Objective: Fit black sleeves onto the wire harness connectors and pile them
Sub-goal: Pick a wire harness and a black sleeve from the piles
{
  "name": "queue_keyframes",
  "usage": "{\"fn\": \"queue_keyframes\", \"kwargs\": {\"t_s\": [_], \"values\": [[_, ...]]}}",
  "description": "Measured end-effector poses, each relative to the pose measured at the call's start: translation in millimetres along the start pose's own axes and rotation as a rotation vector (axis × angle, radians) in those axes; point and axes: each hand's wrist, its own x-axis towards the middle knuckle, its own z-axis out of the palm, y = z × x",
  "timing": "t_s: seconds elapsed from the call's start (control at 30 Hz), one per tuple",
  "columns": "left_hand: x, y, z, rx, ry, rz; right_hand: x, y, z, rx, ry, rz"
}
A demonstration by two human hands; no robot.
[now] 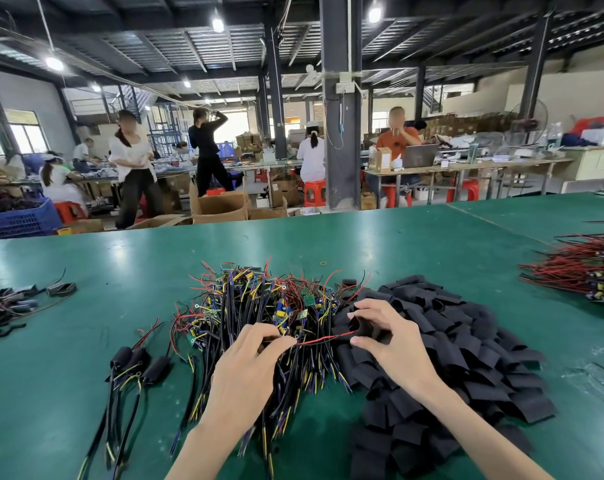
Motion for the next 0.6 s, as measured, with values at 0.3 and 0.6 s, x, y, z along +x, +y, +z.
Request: {"fn": "queue_keyframes", "kwargs": {"t_s": [0.3, 0.6], "values": [[-2.3, 11.3, 14.7, -0.474, -0.262, -0.227, -8.0, -15.0, 22.8, -0.775, -0.127, -0.614], [2.1, 19.6, 15.1, -0.931, -0.178, -0.659, -18.5, -19.1, 28.6, -0.406, -0.177, -0.298]]}}
